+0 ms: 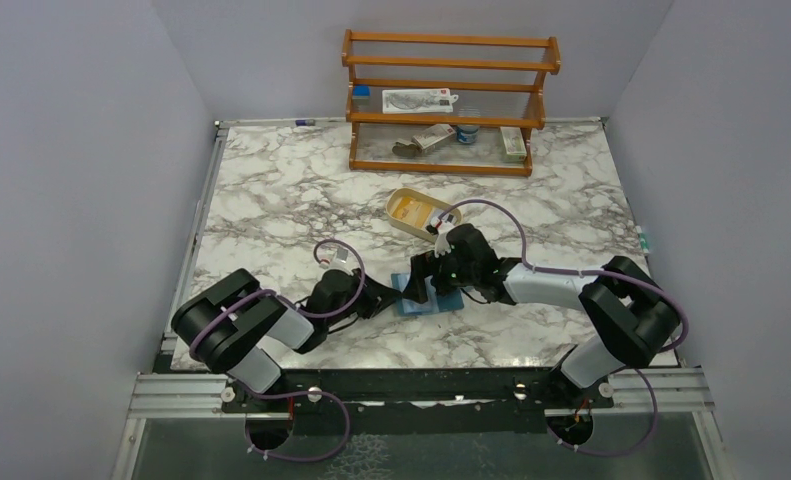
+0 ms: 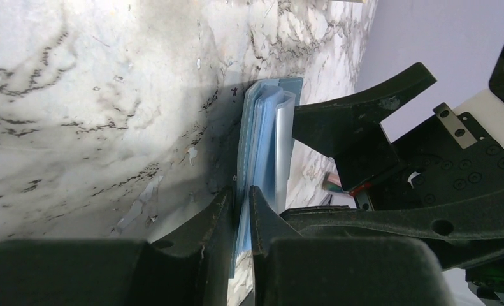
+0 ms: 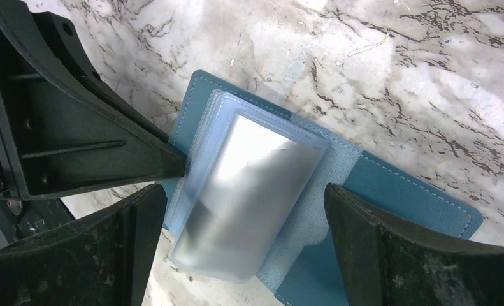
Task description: Take the credit cards out of the card holder
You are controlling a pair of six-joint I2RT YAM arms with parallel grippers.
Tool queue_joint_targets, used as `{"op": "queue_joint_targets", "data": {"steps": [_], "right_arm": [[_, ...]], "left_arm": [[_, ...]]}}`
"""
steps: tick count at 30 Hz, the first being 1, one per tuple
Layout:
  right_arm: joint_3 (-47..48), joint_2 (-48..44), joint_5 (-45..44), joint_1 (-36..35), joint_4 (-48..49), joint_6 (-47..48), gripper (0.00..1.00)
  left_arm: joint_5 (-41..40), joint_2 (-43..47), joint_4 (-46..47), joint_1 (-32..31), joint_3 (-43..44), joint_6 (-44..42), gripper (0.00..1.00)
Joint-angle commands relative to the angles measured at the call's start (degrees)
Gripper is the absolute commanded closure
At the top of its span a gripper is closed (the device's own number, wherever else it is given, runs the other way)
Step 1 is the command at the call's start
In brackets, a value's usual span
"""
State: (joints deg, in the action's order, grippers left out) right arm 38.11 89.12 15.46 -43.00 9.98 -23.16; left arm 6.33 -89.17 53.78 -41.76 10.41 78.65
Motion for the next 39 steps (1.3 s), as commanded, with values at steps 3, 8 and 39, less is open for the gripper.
{"op": "queue_joint_targets", "data": {"steps": [3,8,39], "right_arm": [[-2.69,3.32,4.24,-0.18,-3.75,-1.54,0.00],[-2.60,3.61,4.66,-0.06,-3.57,-1.54,0.00],[12.33,4.73,-9.50,-0.06,-20.95,-3.13,0.00]], "left_arm": [[-3.07,3.61,2.04,-0.39,-2.14,0.08,0.84],[-2.62,2.94,2.03,-0.35,-1.59,-0.24,0.91],[-4.28,6.93,-9.14,-3.64,5.08,-8.33,1.00]]}}
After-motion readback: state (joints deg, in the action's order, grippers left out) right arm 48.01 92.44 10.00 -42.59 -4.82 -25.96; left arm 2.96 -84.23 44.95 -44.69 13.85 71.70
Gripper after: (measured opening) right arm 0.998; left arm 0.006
